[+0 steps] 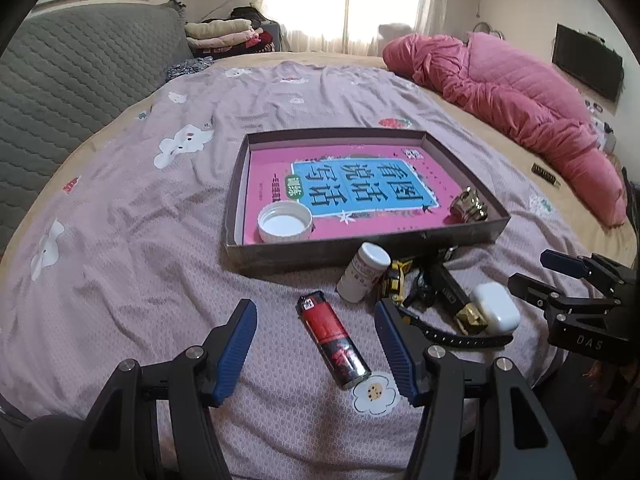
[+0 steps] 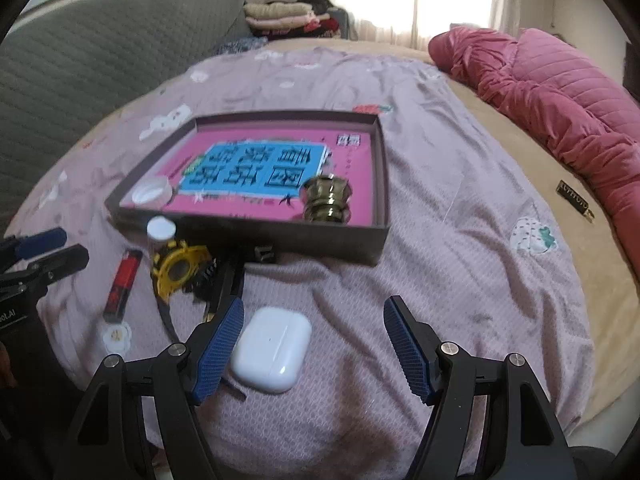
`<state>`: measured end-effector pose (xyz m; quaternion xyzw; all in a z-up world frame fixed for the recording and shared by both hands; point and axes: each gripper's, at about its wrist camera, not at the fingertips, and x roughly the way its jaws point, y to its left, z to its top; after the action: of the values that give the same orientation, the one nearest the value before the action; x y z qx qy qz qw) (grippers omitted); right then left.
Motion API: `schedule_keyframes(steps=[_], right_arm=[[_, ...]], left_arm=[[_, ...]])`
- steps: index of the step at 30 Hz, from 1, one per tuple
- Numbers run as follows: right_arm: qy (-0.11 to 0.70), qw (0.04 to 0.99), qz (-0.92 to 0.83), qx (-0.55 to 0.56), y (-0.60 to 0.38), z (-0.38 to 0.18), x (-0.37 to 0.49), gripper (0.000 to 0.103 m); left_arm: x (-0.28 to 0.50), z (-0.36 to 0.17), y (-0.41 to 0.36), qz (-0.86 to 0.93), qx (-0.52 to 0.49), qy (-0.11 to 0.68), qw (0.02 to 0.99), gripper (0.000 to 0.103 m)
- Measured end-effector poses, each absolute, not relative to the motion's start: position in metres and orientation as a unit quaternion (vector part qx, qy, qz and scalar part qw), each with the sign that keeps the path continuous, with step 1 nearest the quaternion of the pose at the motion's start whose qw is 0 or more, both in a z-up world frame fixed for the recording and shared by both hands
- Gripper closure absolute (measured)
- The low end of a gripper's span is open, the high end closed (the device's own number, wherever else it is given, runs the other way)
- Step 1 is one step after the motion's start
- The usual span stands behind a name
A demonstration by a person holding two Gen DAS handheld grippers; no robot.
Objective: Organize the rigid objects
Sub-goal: 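Withdraw both open tools from the tray back toward the loose items, then grasp the red lighter with the left tool while the right tool grasps the earbud case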
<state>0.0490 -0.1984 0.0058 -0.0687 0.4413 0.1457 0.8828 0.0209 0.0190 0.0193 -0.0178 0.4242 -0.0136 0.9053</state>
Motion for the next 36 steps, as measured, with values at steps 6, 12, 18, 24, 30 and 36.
schedule_keyframes(steps=[6,12,18,24,30,36], right_arm=[[0.459,0.872,0.146,-0.083,-0.191,-0.004,0.048,0.029],[0.477,0.861,0.149,-0.090,-0.186,-0.014,0.049,0.029],[0.485,0.855,0.154,-0.102,-0.176,-0.021,0.045,0.029],[0.503,0.846,0.145,-0.102,-0.175,-0.030,0.047,0.029],[0.507,0.846,0.140,-0.088,-0.180,-0.033,0.049,0.029],[0.514,0.845,0.134,-0.062,-0.185,-0.037,0.054,0.029]], left_arm=[[0.022,0.011,0.012,-0.019,-0.006,0.440,0.898,0.042],[0.023,0.004,0.009,-0.021,-0.002,0.453,0.891,0.042],[0.024,-0.003,0.007,-0.022,0.001,0.466,0.884,0.042],[0.025,-0.011,0.009,-0.016,-0.004,0.480,0.877,0.042],[0.030,-0.024,0.014,-0.009,-0.023,0.500,0.866,0.042],[0.036,-0.032,0.017,-0.006,-0.040,0.507,0.861,0.042]])
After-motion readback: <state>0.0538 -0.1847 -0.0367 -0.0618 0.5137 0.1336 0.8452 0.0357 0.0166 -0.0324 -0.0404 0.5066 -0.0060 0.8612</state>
